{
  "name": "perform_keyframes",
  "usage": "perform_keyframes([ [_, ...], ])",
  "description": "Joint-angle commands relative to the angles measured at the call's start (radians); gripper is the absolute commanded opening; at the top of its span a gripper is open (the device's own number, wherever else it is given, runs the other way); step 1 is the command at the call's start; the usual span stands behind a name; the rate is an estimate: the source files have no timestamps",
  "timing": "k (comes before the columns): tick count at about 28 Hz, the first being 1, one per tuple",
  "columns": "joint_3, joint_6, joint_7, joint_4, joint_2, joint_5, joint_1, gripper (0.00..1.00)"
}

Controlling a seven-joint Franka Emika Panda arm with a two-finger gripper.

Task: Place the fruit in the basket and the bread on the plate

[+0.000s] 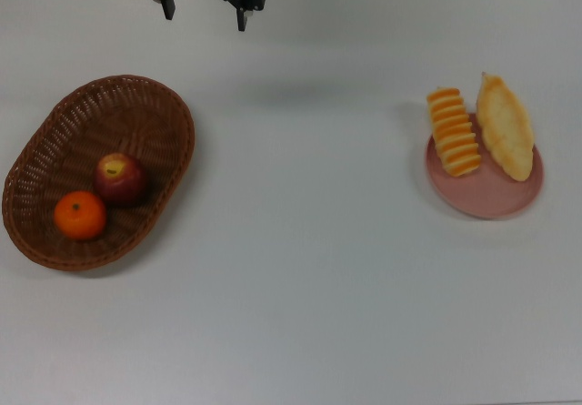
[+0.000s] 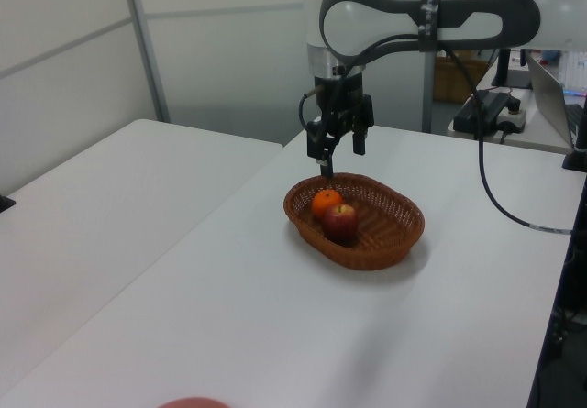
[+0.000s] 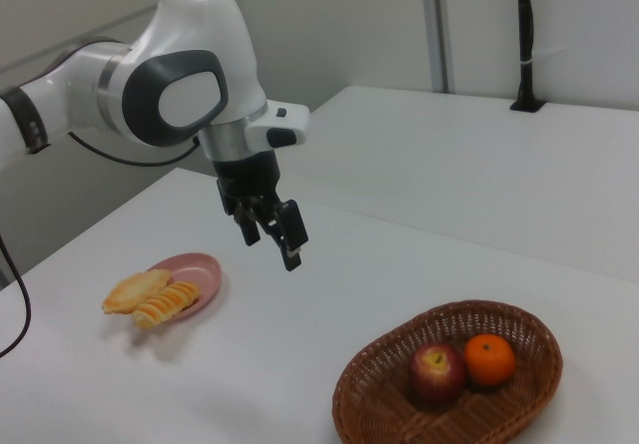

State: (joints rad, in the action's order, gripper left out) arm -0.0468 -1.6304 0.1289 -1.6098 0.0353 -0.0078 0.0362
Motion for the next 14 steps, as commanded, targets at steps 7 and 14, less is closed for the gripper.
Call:
perform_keyframes([
  [7, 0.001, -0.149, 0.049, 0.005, 0.024, 0.012, 0.001, 1.00],
  [14, -0.001, -0.149, 0.041, 0.004, 0.024, 0.012, -0.006, 1.00],
])
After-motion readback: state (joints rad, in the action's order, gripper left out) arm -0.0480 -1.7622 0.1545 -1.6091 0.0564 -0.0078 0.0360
